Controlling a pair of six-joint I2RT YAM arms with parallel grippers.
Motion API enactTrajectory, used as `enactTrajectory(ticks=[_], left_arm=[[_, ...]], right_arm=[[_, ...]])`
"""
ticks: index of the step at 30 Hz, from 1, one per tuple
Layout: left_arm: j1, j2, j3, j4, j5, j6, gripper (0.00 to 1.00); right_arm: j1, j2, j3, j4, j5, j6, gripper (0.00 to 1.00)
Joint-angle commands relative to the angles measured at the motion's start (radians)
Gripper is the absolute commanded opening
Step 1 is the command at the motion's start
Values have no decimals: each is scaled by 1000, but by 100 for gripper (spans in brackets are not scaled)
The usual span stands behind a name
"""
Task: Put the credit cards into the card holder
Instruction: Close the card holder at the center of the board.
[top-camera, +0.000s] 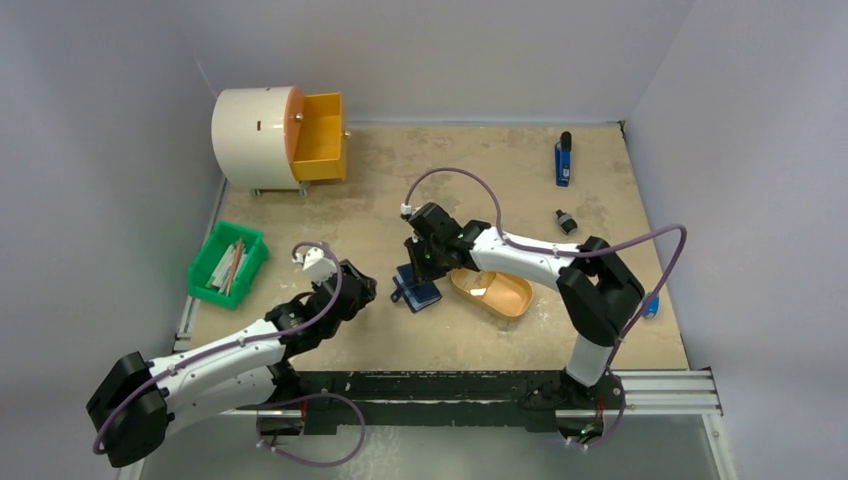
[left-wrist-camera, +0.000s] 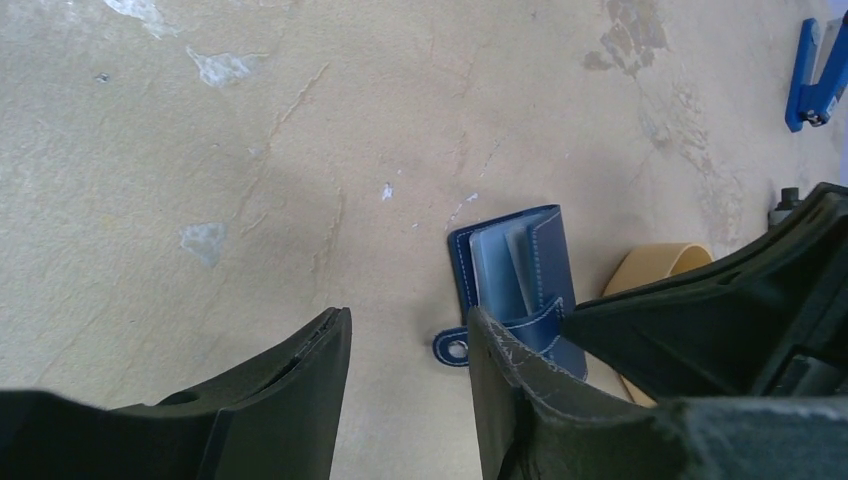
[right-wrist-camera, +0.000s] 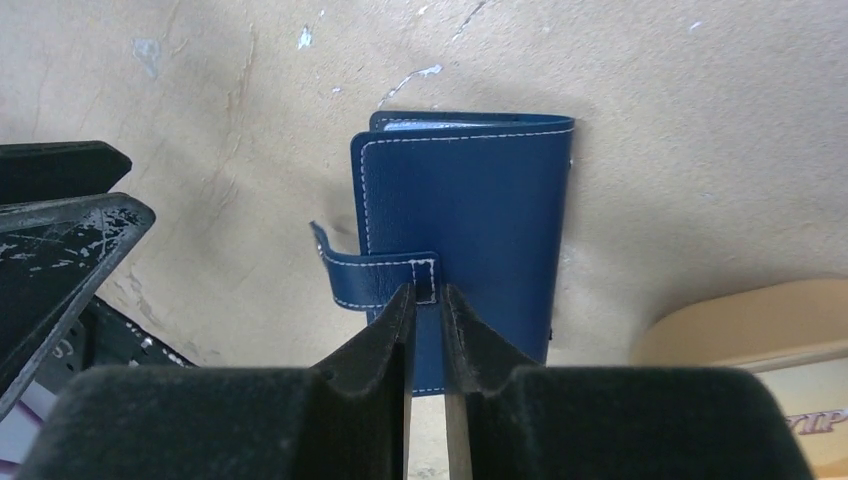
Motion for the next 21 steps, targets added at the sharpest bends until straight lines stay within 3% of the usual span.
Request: enactTrajectory(ticks=[1,21], left_arm=[[7,16,12,85,35,24,46],[7,276,36,340,214,64,48]], right_arm=[[15,12,32,7,-16,-13,17],[27,94,-13,60,2,57,20]])
